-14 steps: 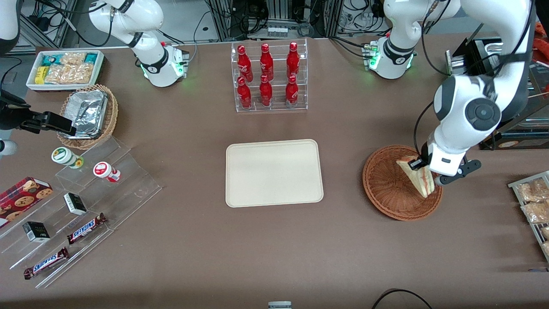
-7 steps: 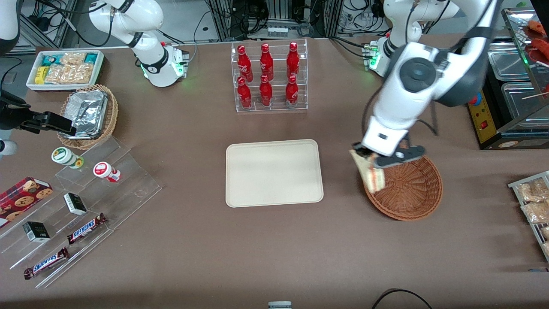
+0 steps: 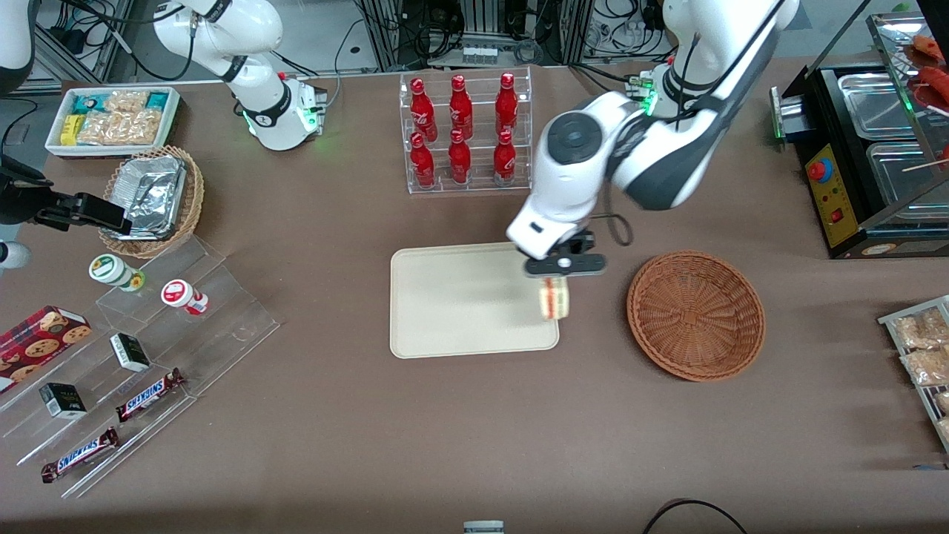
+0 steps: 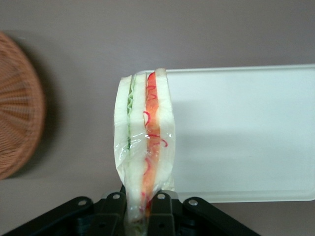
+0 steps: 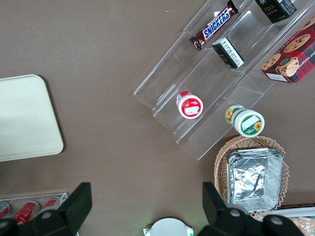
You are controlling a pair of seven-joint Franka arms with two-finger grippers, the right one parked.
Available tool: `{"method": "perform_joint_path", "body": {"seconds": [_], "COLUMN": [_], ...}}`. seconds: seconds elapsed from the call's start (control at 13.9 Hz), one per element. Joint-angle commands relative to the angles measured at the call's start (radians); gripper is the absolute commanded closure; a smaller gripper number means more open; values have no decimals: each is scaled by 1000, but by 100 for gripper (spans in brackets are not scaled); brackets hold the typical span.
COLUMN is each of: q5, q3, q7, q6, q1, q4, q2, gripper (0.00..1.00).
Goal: Place sandwich from basket to tray
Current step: 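Lift the sandwich and carry it with the left gripper over the white tray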
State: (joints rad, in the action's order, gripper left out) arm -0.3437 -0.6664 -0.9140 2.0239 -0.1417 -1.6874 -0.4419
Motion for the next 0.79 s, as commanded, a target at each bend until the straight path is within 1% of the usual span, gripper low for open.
{"method": "perform_joint_path", "body": {"seconds": [0.0,0.14,0.29,0.5,0.65,0.72], "q5": [-118,-193,-241,-265,-294,-296], "q3": [-6,-4,1,2,17,17], "q7": [-90,-162,-212,-218,-220,-220], "q6": [-22,1,63,93,113,131], "q1": [-100,-139,-170,-194,-202,-203], "q4": [161,193,198,198,198,198], "q2": [-186,-266,-314,-351,-374,-379], "gripper": [100,100,100,100,100,100]}}
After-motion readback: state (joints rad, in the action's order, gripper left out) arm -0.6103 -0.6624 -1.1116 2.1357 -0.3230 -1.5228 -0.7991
